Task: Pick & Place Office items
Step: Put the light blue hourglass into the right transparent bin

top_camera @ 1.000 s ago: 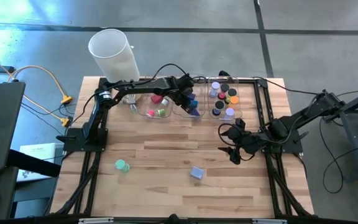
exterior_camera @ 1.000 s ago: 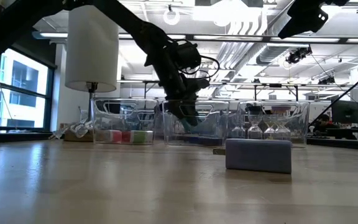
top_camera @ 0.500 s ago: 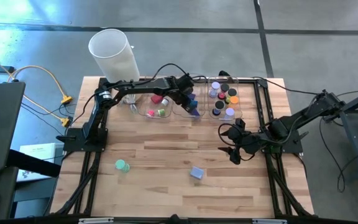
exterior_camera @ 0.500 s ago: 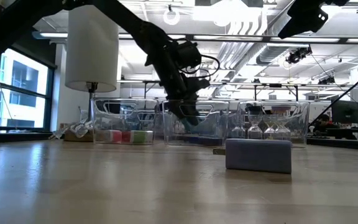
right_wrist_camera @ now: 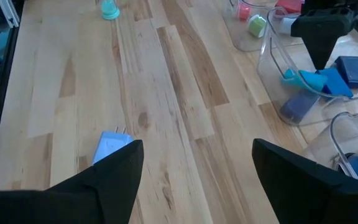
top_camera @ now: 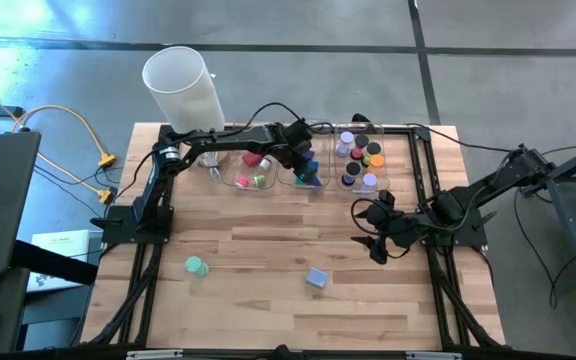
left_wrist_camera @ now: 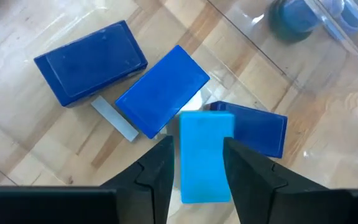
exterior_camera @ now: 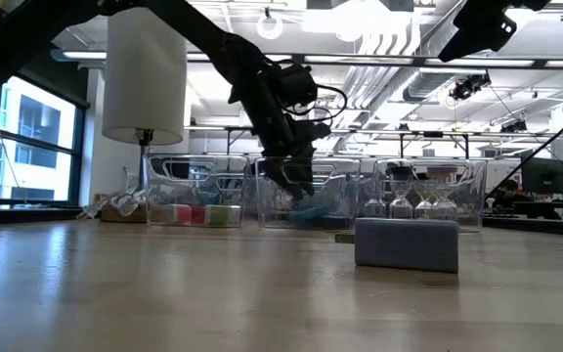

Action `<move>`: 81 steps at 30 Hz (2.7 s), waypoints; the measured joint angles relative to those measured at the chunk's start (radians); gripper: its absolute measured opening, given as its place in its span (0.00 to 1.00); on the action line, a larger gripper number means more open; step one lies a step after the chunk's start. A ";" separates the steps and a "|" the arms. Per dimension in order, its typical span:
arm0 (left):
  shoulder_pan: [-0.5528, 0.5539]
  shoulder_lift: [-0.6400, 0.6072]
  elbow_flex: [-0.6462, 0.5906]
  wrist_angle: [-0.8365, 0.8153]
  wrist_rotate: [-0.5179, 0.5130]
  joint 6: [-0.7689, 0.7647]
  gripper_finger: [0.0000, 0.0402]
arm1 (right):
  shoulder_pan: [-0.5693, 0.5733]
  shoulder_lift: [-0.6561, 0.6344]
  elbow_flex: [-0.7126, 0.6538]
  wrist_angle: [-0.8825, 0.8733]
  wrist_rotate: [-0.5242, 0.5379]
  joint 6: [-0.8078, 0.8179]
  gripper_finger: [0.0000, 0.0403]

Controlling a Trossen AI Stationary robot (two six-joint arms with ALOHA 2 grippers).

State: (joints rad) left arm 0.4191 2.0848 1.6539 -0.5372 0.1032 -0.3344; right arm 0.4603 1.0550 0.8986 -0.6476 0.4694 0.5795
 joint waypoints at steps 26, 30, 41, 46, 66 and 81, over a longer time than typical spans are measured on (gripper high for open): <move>-0.461 -0.457 0.001 -0.442 -0.029 0.031 0.33 | 0.000 0.000 0.000 0.002 -0.007 -0.004 0.72; -0.586 -0.458 -0.001 -0.564 -0.030 0.020 0.33 | 0.000 0.000 0.000 0.003 -0.005 -0.024 0.72; -0.850 -0.436 -0.005 -0.541 -0.031 -0.038 0.33 | 0.000 0.000 0.000 0.016 -0.008 0.004 0.72; -0.901 -0.436 -0.005 -0.569 -0.110 -0.236 0.33 | 0.000 0.000 0.000 0.022 -0.007 0.055 0.72; -1.162 -0.436 -0.006 -0.966 -0.365 -0.501 0.33 | 0.012 0.143 0.000 0.107 -0.006 0.236 0.72; -1.174 -0.436 -0.006 -0.979 -0.375 -0.564 0.61 | 0.011 0.201 0.000 0.284 -0.034 0.232 0.72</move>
State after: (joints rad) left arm -0.7551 1.6493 1.6482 -1.5160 -0.2717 -0.8989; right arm 0.4713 1.2564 0.8984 -0.3634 0.4351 0.8112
